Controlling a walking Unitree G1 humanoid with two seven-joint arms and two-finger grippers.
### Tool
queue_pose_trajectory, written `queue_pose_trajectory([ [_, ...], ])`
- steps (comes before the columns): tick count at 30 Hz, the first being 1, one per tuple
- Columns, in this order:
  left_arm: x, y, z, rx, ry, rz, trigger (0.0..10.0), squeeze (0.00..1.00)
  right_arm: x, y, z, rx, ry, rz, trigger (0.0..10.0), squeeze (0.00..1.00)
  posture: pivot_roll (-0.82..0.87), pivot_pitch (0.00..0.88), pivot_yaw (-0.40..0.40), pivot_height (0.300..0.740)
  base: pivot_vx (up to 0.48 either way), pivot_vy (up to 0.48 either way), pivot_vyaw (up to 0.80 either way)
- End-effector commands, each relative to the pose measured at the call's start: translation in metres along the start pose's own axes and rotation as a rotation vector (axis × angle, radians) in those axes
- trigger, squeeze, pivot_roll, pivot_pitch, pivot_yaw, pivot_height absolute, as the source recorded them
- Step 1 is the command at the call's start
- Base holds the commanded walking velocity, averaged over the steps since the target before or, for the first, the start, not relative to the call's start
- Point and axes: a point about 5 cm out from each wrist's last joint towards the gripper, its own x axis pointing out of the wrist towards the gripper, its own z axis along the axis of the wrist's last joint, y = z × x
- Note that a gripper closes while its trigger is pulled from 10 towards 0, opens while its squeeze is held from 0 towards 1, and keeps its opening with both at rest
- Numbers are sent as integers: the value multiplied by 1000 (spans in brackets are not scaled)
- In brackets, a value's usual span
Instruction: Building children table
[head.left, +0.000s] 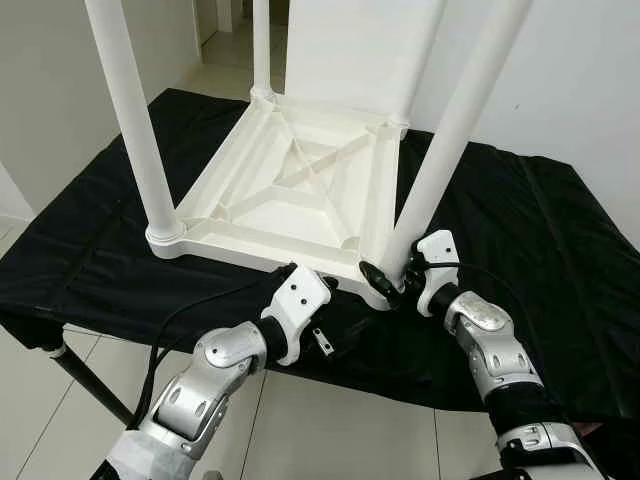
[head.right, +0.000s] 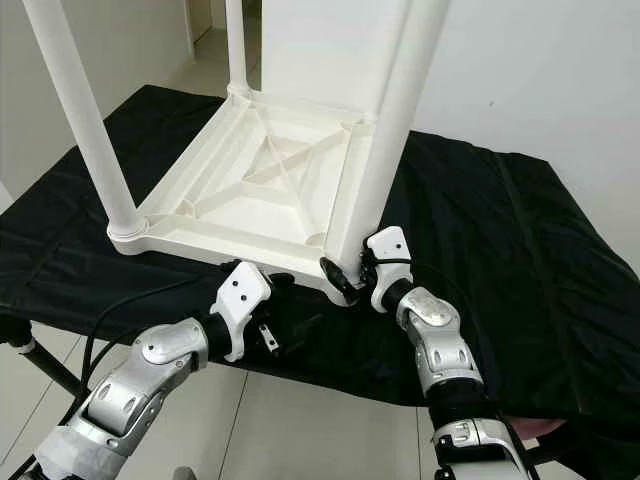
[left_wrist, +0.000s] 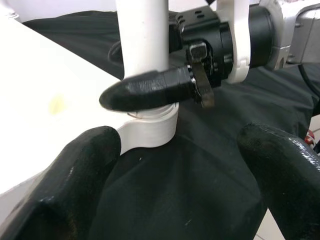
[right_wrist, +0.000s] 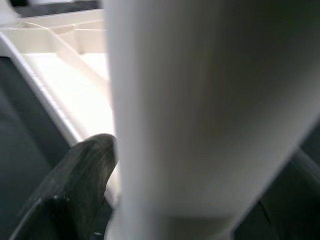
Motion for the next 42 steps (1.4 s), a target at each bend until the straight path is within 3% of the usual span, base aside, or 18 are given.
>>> queue_pose_trajectory([
  [1, 1, -3, 2, -1, -4, -43, 10000, 0, 4, 1, 0, 4, 8, 50, 10000, 0, -23, 0, -70, 740, 0, 0, 0],
  [3, 1, -3, 3, -1, -4, -42, 10000, 0, 8, 3, -1, 9, 16, 93, 10000, 0, -20, 0, -67, 740, 0, 0, 0],
  [4, 1, -2, 3, 0, -4, -38, 10000, 0, 14, 3, -6, 16, 49, 145, 2510, 0, -5, 0, -64, 740, 0, 0, 0],
  [5, 1, -2, 3, 0, -4, -38, 10000, 0, 14, 3, -6, 16, 49, 145, 2510, 0, -5, 0, -64, 740, 0, 0, 0],
  [6, 1, -1, 4, 1, -5, -35, 10000, 0, 15, 3, -9, 20, 69, 154, 0, 0, -5, 0, -64, 740, 0, 0, 0],
  [14, -1, 2, 5, 9, -5, -25, 10000, 0, 13, 0, -20, 49, 114, 146, 0, 0, 2, 0, -70, 740, 0, 0, 0],
  [21, 2, -1, 6, 4, -11, -34, 10000, 0, 10, -6, -22, 82, 89, 105, 0, 0, -11, 0, -82, 740, 0, 0, 0],
  [22, 3, -2, 6, 5, -12, -36, 10000, 0, 10, -7, -22, 88, 84, 90, 1647, 0, -11, 0, -82, 740, 0, 0, 0],
  [23, 3, -2, 6, 6, -12, -36, 10000, 0, 11, -6, -21, 96, 77, 78, 10000, 0, -10, 0, -85, 740, 0, 0, 0],
  [29, 3, 1, 6, 0, -15, -19, 10000, 0, 16, 3, -18, 100, 48, -32, 10000, 0, -17, 0, -84, 740, 0, 0, 0],
  [33, -3, 0, 2, -21, -6, -6, 10000, 0, 19, 12, -18, 137, 27, -253, 10000, 0, -19, 0, -86, 740, 0, 0, 0],
  [36, -3, -1, 1, -24, -3, -3, 10000, 0, 19, 16, -18, 157, 21, -292, 10000, 0, -19, 0, -87, 740, 0, 0, 0],
  [40, -4, 7, 1, -2, -4, 43, 10000, 0, 17, 34, -19, 205, 11, -489, 10000, 0, -18, 0, -94, 740, 0, 0, 0],
  [42, -4, 7, 1, -2, -4, 43, 10000, 0, 17, 34, -19, 205, 11, -489, 10000, 0, -18, 0, -94, 740, 0, 0, 0],
])
